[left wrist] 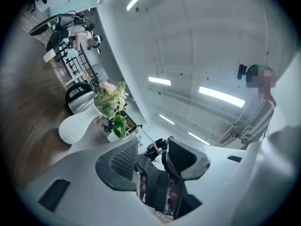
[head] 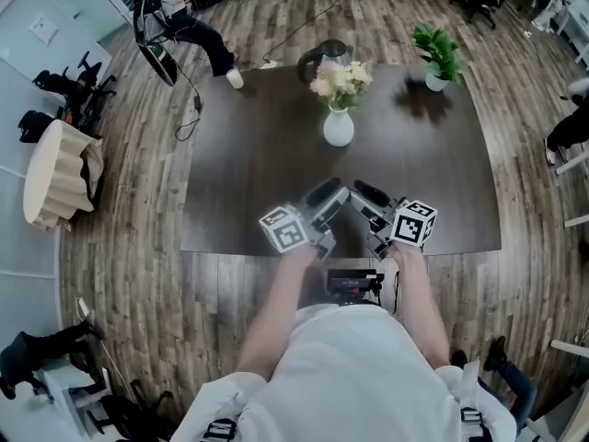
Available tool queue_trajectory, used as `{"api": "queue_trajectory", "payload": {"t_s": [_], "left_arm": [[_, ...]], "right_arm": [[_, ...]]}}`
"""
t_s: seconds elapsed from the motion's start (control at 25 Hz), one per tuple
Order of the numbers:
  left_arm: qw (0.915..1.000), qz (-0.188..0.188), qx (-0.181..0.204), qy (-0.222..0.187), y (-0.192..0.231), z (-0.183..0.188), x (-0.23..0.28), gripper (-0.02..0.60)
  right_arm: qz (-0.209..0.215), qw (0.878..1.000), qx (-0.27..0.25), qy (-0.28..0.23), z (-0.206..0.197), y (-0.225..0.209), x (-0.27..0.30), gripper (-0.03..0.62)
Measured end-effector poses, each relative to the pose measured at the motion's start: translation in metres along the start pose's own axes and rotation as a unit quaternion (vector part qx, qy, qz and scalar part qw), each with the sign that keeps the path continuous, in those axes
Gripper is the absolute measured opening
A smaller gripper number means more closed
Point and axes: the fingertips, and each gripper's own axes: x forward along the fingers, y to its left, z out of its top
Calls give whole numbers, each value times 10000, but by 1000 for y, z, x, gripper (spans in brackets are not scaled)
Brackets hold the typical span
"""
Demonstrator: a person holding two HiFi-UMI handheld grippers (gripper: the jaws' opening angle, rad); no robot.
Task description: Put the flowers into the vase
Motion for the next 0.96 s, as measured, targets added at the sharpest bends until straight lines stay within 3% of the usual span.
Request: {"api": "queue_trajectory", "payload": {"t_s": [0.96], "left_arm": [[10000,-59,-35,38,0,0,-4,207]], "right_arm": [[-92,10000,-24,25,-6,4,3,219]]}}
